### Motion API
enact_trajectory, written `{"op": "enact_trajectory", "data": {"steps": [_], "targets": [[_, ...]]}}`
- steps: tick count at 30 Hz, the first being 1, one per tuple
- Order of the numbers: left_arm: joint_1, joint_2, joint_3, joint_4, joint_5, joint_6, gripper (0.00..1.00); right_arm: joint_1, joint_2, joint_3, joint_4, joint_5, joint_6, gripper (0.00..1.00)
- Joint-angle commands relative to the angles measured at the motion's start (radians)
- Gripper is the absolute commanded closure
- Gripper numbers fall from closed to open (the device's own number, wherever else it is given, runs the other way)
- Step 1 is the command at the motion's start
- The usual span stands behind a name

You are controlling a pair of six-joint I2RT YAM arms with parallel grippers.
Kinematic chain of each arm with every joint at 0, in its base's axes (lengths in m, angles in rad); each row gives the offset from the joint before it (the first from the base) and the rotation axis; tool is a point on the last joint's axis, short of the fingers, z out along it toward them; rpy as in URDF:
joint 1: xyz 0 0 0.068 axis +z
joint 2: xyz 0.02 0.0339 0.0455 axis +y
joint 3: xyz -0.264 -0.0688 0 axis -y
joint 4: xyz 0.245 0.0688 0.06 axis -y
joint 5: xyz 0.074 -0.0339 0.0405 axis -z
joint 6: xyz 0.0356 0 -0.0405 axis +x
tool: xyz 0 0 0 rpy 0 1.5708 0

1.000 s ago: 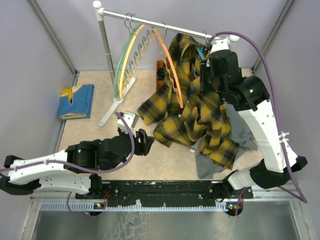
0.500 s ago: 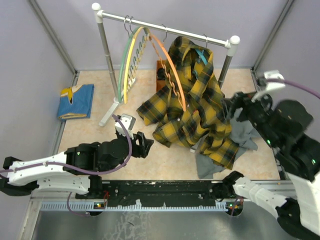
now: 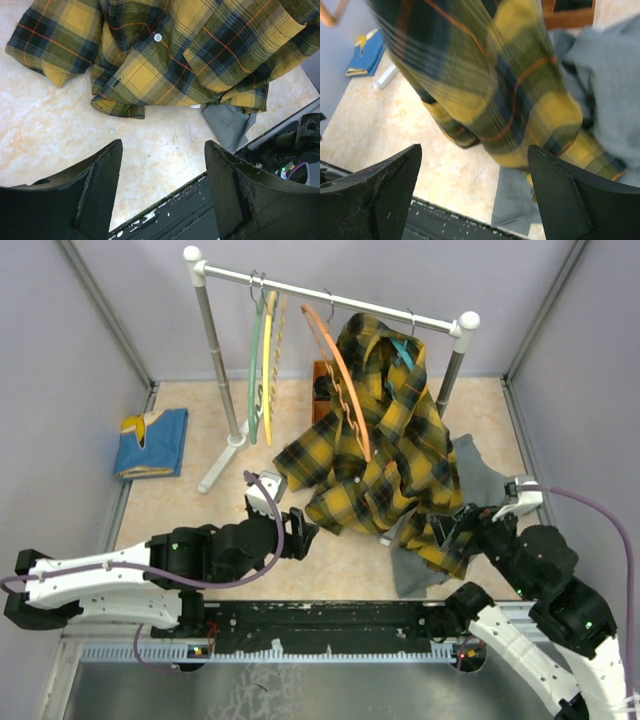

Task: Place the shirt on the hanger
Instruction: Adjust the shirt at the center of the board.

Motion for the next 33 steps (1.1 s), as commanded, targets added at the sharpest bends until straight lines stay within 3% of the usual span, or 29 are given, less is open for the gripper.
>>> {"op": "enact_trajectory", "data": {"steps": [1, 6, 12, 19, 25, 27, 30, 33], "targets": [[0.008, -0.036, -0.035, 0.07, 0.019, 0.0, 0.27, -0.004, -0.078, -0.135, 0.008, 0.01, 0.189, 0.13], [0.016, -0.043, -0.048, 0.076, 0.025, -0.001, 0.27, -0.005, -0.13, -0.323, 0.1, 0.031, 0.333, 0.12], [0.019, -0.049, -0.069, 0.1, 0.039, -0.01, 0.27, -0.006, -0.118, -0.381, 0.121, 0.283, 0.434, 0.12], [0.019, -0.051, -0.07, 0.093, 0.04, -0.015, 0.27, -0.006, -0.115, -0.515, 0.264, 0.395, 0.471, 0.2], [0.019, -0.071, -0.086, 0.075, 0.034, -0.033, 0.27, -0.006, -0.087, -0.546, 0.343, 0.356, 0.417, 0.48], [0.02, -0.081, -0.094, 0.074, 0.031, -0.039, 0.27, -0.006, -0.066, -0.528, 0.354, 0.29, 0.382, 0.63], [0.021, -0.094, -0.106, 0.068, 0.028, -0.049, 0.28, -0.006, -0.057, -0.519, 0.416, 0.11, 0.332, 0.96], [0.021, -0.106, -0.108, 0.058, 0.022, -0.052, 0.27, -0.006, -0.045, -0.501, 0.451, -0.048, 0.372, 1.0]]}}
